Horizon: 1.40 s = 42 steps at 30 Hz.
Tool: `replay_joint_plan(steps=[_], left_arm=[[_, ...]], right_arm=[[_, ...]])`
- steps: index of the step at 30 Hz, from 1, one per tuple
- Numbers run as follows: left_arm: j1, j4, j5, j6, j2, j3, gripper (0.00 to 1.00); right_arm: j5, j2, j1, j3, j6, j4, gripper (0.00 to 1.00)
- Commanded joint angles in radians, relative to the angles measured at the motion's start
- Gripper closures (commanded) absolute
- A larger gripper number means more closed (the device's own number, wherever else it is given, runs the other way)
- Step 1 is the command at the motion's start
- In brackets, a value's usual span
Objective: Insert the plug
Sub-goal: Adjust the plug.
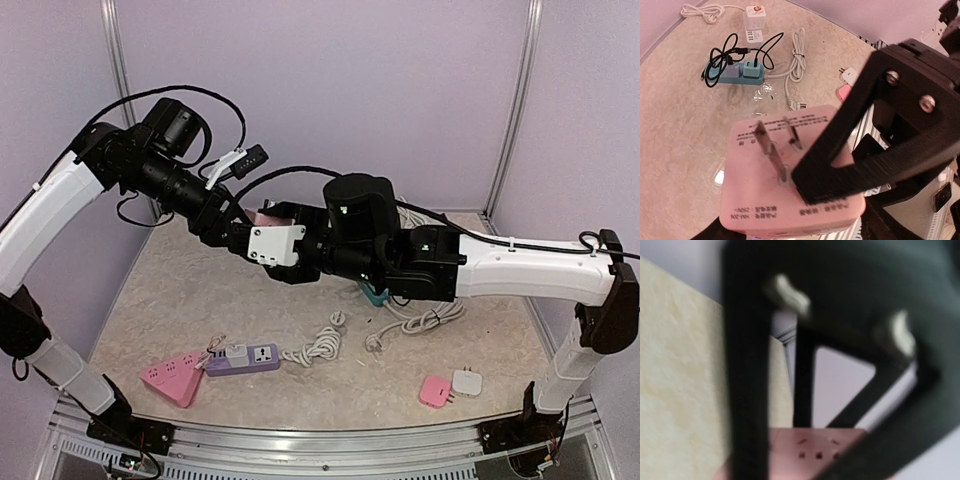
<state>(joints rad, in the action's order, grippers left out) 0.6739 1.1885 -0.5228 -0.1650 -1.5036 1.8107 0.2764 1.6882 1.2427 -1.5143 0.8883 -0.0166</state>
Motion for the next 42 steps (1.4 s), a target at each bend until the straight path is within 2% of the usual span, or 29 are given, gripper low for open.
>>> replay_joint_plan(steps=[1, 4, 11, 14, 16, 19, 20, 22, 25, 31, 38, 42], left_arm=[[0.001, 0.037, -0.038, -0.163, 0.024, 0.074, 0.15], [0.001, 0.073, -0.037, -0.217, 0.031, 0.106, 0.02], [0.004, 0.158, 0.026, -0.419, 0.082, 0.148, 0.01], [0.047, 0.217, 0.186, -0.621, 0.142, 0.117, 0.01], [0.111, 0.209, 0.336, -0.801, 0.212, 0.034, 0.01], [0.222, 0.075, 0.54, -1.03, 0.361, -0.141, 0.01], [0.251, 0.04, 0.565, -1.094, 0.411, -0.167, 0.01], [0.31, 0.06, 0.567, -1.105, 0.427, -0.108, 0.01], [0.404, 0.101, 0.554, -1.11, 0.355, -0.008, 0.01], [0.597, 0.171, 0.605, -1.224, 0.282, -0.036, 0.01], [0.636, 0.104, 0.612, -1.223, 0.233, 0.0, 0.01], [0.642, 0.113, 0.571, -1.193, 0.22, -0.033, 0.01]], right_arm=[[-0.052, -0.061, -0.051, -0.016, -0.264, -0.043, 1.0], [-0.12, -0.098, -0.076, 0.008, -0.388, -0.031, 1.0], [-0.353, -0.186, -0.182, 0.077, -0.691, 0.006, 1.0], [-0.551, -0.2, -0.225, 0.068, -0.834, -0.004, 1.0], [-0.708, -0.207, -0.23, 0.073, -0.899, 0.013, 1.0], [-0.878, -0.207, -0.23, 0.074, -1.012, 0.057, 1.0], [-0.924, -0.204, -0.23, 0.067, -1.038, 0.057, 1.0], [-0.986, -0.193, -0.229, 0.041, -1.063, 0.029, 1.0], [-1.023, -0.158, -0.204, -0.026, -1.049, -0.105, 1.0], [-1.053, -0.087, -0.155, -0.096, -1.079, -0.183, 1.0], [-0.996, -0.023, -0.094, -0.189, -0.959, -0.382, 1.0], [-1.005, 0.011, -0.079, -0.225, -0.946, -0.39, 1.0]])
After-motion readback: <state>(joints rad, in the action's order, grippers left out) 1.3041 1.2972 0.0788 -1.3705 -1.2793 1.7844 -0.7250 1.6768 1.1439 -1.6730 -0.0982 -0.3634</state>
